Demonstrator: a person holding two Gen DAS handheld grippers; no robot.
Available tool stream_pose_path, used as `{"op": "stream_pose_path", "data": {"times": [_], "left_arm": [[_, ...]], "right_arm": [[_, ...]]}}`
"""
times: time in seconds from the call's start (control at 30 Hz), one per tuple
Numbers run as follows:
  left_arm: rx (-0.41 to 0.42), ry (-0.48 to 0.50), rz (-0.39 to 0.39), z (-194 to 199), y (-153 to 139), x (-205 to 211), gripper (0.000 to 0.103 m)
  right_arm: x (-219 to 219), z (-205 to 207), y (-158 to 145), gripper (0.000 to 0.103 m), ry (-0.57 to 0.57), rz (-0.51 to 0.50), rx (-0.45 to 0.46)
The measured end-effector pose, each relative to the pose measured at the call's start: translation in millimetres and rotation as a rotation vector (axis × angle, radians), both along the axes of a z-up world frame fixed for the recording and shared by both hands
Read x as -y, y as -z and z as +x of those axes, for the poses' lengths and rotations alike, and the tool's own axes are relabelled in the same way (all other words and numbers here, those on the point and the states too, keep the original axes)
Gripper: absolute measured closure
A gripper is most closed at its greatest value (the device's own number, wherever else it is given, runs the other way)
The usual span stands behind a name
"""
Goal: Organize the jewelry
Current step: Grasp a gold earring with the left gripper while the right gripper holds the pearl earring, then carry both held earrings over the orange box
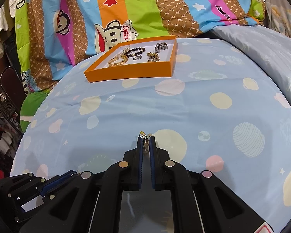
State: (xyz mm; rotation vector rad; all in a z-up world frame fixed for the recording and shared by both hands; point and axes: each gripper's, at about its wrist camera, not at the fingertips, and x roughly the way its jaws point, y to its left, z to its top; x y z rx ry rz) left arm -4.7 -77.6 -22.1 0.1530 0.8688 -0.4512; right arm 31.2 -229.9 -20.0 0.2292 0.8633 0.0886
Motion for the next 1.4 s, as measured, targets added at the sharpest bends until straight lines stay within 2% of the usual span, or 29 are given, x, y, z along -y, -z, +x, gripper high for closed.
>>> {"op": "stream_pose_path", "data": {"times": [0.73, 0.93, 1.03, 1.17, 1.4], "left_arm": [[0.000, -0.023, -0.008, 3, -1, -5, 0.098], [0.011, -0.057, -0.010, 9, -7, -13, 0.098], [0.040, -0.084, -0.015, 19, -24, -29, 0.098], [0.104, -0.133, -0.017, 43, -60, -56, 0.098], [0.209, -0.187, -0.022, 89, -116, -78, 0.098]], "right_arm": [[0, -2, -3, 0.097, 0.004, 0.006, 0.014], [1, -5, -9, 0.097, 0.008, 0.009, 0.037], [5, -6, -19, 0.097, -0.015, 0.037, 0.049], [14, -1, -42, 0.097, -0.019, 0.028, 0.089], [27, 34, -91, 0.097, -0.047, 0.014, 0.168]]}}
